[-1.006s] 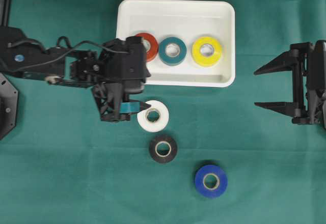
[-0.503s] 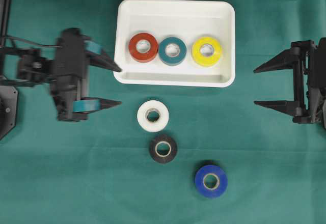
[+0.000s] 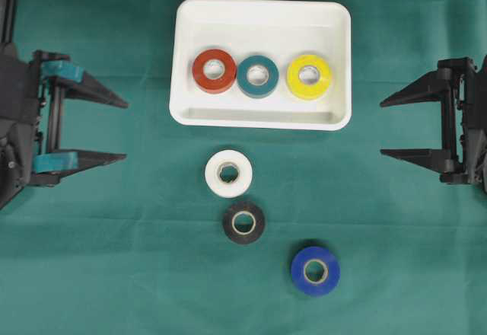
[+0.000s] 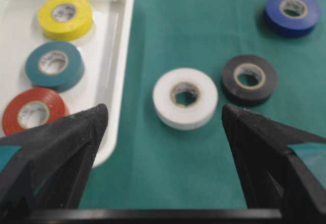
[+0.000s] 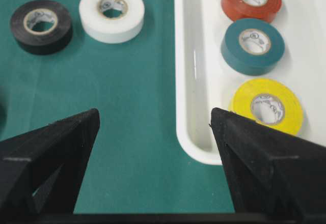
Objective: Pick up the tape from a random location and place it into the white case.
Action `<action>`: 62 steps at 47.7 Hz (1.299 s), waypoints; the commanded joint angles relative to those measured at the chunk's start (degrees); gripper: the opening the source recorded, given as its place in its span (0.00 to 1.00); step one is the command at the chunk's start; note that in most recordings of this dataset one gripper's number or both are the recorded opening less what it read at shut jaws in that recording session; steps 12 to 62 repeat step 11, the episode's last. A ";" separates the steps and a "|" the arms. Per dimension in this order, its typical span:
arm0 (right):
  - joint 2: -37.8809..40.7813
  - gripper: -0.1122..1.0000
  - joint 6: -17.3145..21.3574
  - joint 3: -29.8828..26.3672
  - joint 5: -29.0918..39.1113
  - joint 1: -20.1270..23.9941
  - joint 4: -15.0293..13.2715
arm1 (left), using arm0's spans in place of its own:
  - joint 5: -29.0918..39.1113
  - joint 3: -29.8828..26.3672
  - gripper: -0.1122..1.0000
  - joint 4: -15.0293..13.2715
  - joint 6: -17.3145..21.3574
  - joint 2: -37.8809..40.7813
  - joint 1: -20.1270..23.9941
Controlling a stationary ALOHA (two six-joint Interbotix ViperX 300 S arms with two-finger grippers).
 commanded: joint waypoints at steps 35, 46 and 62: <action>-0.18 0.87 0.00 -1.41 -2.11 -0.09 -0.09 | -5.45 3.52 0.95 -0.09 0.00 -2.37 -1.58; -0.18 0.87 0.00 -1.41 -2.11 -0.09 -0.09 | -5.45 3.52 0.95 -0.09 0.00 -2.37 -1.58; -0.18 0.87 0.00 -1.41 -2.11 -0.09 -0.09 | -5.45 3.52 0.95 -0.09 0.00 -2.37 -1.58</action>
